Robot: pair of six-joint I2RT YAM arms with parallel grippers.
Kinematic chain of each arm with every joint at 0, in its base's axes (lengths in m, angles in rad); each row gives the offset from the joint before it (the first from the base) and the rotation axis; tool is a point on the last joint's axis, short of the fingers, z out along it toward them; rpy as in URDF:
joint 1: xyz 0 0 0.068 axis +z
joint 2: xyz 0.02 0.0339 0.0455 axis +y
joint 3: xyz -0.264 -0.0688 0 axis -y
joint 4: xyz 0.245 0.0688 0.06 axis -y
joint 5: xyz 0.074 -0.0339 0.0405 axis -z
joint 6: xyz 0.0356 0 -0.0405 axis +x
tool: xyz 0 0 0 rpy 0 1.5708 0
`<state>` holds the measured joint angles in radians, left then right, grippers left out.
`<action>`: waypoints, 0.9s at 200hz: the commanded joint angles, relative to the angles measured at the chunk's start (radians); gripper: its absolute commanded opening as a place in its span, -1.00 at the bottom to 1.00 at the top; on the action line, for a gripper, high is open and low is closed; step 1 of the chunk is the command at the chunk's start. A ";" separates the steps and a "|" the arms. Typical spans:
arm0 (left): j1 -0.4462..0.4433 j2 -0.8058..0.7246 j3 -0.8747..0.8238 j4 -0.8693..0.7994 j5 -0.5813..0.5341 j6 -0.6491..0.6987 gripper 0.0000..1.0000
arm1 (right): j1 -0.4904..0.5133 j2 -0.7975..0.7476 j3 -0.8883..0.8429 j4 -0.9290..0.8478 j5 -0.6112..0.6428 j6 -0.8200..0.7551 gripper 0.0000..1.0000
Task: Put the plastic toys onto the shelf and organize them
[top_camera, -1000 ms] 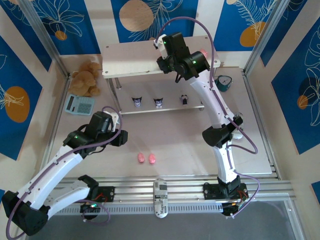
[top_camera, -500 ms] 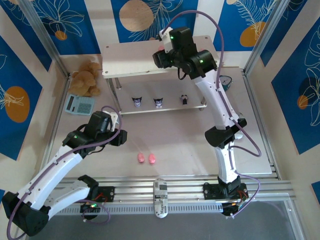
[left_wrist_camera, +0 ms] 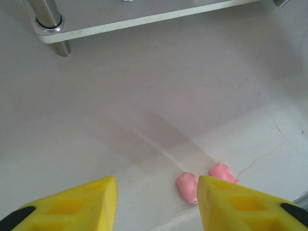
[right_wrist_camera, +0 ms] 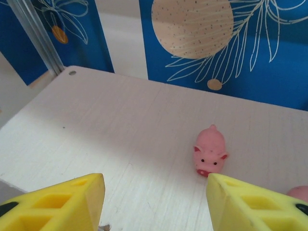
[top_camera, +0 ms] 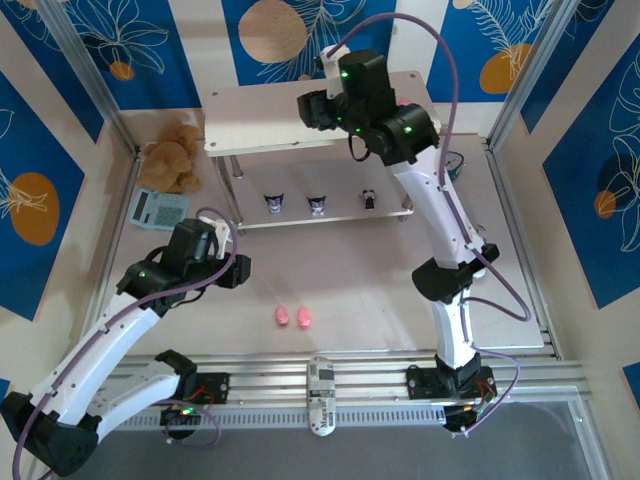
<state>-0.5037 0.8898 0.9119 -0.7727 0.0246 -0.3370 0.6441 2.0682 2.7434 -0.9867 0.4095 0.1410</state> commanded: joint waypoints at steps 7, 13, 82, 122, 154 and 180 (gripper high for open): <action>0.016 -0.028 0.027 -0.036 -0.010 0.018 -0.03 | 0.019 0.054 0.036 0.026 0.144 0.014 0.17; 0.017 -0.032 0.027 -0.039 -0.012 0.018 -0.03 | 0.019 0.060 0.042 0.028 0.148 0.013 0.17; 0.023 -0.038 0.019 -0.046 -0.012 0.021 -0.03 | 0.004 0.105 0.043 0.042 0.175 0.031 0.09; 0.029 -0.047 0.012 -0.053 -0.012 0.024 -0.03 | -0.017 0.121 0.043 0.053 0.140 0.057 -0.01; 0.033 -0.052 0.007 -0.056 -0.011 0.025 -0.03 | -0.037 0.131 0.044 0.050 0.099 0.086 -0.09; 0.036 -0.055 0.005 -0.059 -0.011 0.027 -0.03 | -0.043 0.138 0.044 0.055 0.082 0.094 -0.10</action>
<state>-0.4843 0.8516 0.9119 -0.8055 0.0212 -0.3302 0.6075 2.1899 2.7598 -0.9524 0.5259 0.2058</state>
